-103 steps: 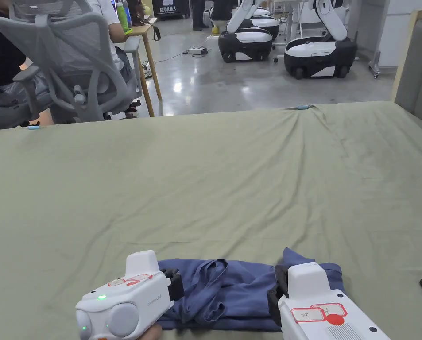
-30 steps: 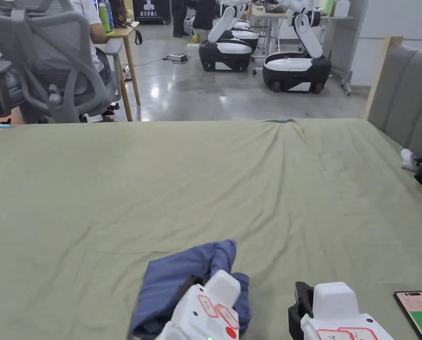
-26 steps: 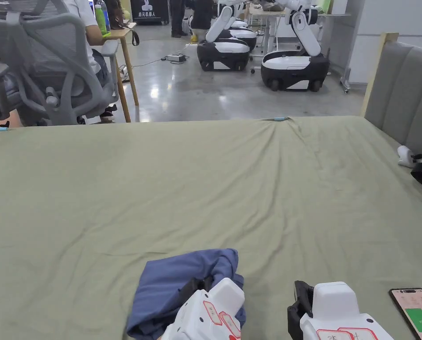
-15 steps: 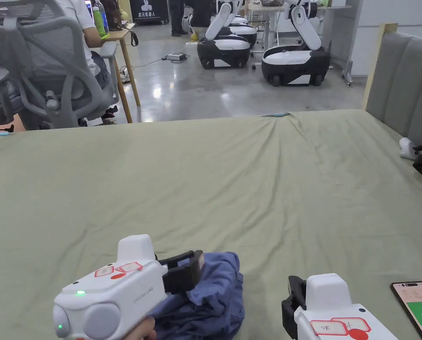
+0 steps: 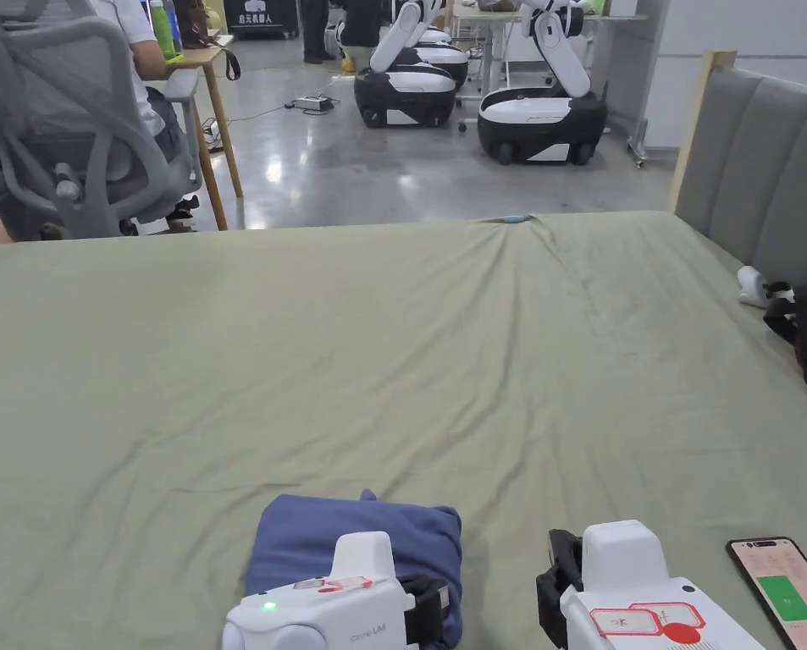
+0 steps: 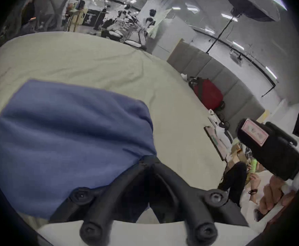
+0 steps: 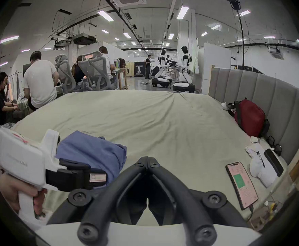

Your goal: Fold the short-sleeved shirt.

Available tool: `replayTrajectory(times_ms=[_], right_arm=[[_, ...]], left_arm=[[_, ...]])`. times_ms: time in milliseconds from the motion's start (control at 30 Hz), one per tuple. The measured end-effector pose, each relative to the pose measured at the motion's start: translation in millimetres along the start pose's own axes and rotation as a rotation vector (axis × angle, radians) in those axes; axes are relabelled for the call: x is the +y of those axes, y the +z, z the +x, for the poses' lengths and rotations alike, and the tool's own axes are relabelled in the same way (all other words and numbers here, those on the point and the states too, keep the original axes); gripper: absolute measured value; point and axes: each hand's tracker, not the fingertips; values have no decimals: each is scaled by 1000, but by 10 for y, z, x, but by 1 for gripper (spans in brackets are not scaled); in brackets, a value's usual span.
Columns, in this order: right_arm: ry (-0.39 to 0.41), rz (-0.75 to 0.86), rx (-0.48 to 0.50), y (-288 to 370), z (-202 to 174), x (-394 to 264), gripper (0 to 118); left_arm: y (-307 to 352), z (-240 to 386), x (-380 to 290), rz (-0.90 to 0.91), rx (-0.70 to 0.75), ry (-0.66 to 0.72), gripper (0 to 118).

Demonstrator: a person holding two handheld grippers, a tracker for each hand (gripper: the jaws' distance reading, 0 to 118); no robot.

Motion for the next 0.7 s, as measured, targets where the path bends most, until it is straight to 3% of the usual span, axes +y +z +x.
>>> replayTrajectory(times_ms=[133,300,433,467,567,600,700], right_arm=[[31,-12,33,-90,-122,72,0],[26,-41,137,-423,-443,157,0],[-60,-93,285,-812,-661,143,0],[-88,-109,317,-890,-690,116,0],[-167,-212,346,-1129,-667,-50,0],[-152,-234,308,-1169,-645,-118,0],[-94,-237,171,-1213,-547,-284,0]], left_arm=[[382,-75,127,79,-12,1,0],[1180,-465,391,231,100,13,0],[1531,-913,417,287,182,94,1],[1562,-1009,398,292,183,124,22],[1586,-1319,283,301,92,248,105],[1543,-1399,243,300,63,296,110],[1365,-1564,155,260,-71,398,111]])
